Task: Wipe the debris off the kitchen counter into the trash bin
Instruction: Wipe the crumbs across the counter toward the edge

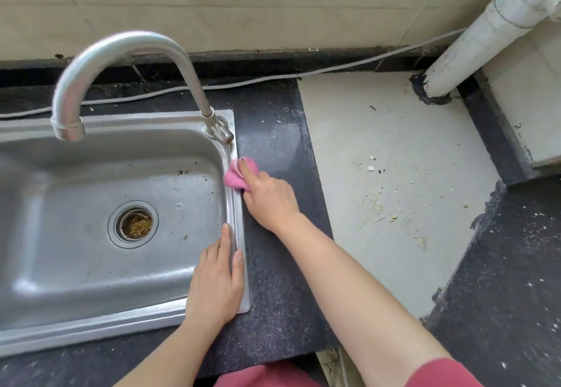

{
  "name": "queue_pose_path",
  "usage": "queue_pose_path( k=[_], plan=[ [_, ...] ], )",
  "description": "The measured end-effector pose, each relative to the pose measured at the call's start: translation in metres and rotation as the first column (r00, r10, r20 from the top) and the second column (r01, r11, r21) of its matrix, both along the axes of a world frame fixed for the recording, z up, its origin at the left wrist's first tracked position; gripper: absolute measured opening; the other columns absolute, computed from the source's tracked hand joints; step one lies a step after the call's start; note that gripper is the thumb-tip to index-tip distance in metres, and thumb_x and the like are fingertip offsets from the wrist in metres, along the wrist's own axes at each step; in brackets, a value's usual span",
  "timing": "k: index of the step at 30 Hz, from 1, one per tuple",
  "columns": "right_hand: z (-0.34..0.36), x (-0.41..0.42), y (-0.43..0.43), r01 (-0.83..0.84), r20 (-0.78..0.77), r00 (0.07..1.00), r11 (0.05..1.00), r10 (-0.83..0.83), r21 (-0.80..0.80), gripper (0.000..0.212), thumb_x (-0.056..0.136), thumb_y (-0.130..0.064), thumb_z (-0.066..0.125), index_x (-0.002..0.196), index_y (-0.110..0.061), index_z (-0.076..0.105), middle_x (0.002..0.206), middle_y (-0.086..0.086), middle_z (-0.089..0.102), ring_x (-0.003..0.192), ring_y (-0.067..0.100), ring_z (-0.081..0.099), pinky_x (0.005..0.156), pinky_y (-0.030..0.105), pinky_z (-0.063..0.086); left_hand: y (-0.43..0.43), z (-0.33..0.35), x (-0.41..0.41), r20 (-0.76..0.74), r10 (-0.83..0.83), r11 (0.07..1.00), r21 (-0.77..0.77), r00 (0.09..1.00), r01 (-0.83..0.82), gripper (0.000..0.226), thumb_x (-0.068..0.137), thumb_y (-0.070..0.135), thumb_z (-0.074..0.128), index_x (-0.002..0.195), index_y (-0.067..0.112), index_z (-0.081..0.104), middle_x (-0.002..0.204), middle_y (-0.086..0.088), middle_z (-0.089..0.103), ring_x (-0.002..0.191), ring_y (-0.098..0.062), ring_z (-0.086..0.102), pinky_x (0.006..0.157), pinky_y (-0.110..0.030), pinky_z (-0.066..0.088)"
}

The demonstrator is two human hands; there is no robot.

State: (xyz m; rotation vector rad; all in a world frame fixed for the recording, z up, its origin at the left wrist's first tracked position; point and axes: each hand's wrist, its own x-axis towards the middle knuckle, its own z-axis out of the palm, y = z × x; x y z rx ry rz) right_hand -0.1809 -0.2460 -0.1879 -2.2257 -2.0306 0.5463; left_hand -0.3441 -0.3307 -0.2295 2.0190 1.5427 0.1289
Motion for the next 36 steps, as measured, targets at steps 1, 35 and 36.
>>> queue_pose_path(
  k=[1, 35, 36],
  plan=[
    [-0.004, 0.005, 0.002, 0.004, 0.047, 0.999, 1.0, -0.004, 0.002, 0.056, 0.096, -0.021, 0.043, 0.149, -0.022, 0.025, 0.112, 0.018, 0.063, 0.09, 0.039, 0.064, 0.066, 0.038, 0.038, 0.0, -0.001, -0.001, 0.002, 0.001, 1.0, -0.008, 1.0, -0.001, 0.068, 0.094, 0.05, 0.014, 0.152, 0.017, 0.016, 0.124, -0.008, 0.055, 0.111, -0.024, 0.047, 0.098, -0.036, 0.04],
    [0.015, 0.052, 0.129, -0.023, -0.118, 0.993, 0.998, 0.029, 0.05, 0.053, 0.097, -0.014, 0.04, 0.144, -0.036, 0.031, 0.112, 0.016, 0.06, 0.091, 0.035, 0.063, 0.07, 0.039, 0.045, 0.17, -0.007, 0.116, 0.17, 0.772, 0.629, -0.068, 0.612, -0.775, 0.034, 0.098, 0.022, 0.033, 0.116, 0.0, 0.052, 0.122, -0.027, 0.053, 0.115, -0.042, 0.044, 0.094, -0.049, 0.034],
    [0.009, 0.045, 0.135, -0.065, -0.101, 0.993, 0.998, 0.067, 0.024, 0.054, 0.097, -0.013, 0.04, 0.145, -0.035, 0.03, 0.119, 0.016, 0.058, 0.095, 0.035, 0.062, 0.07, 0.039, 0.043, 0.17, -0.007, 0.116, 0.171, 0.772, 0.629, -0.072, 0.612, -0.774, 0.034, 0.098, 0.022, 0.033, 0.116, 0.001, 0.052, 0.123, -0.027, 0.053, 0.116, -0.042, 0.044, 0.093, -0.049, 0.034]
  ],
)
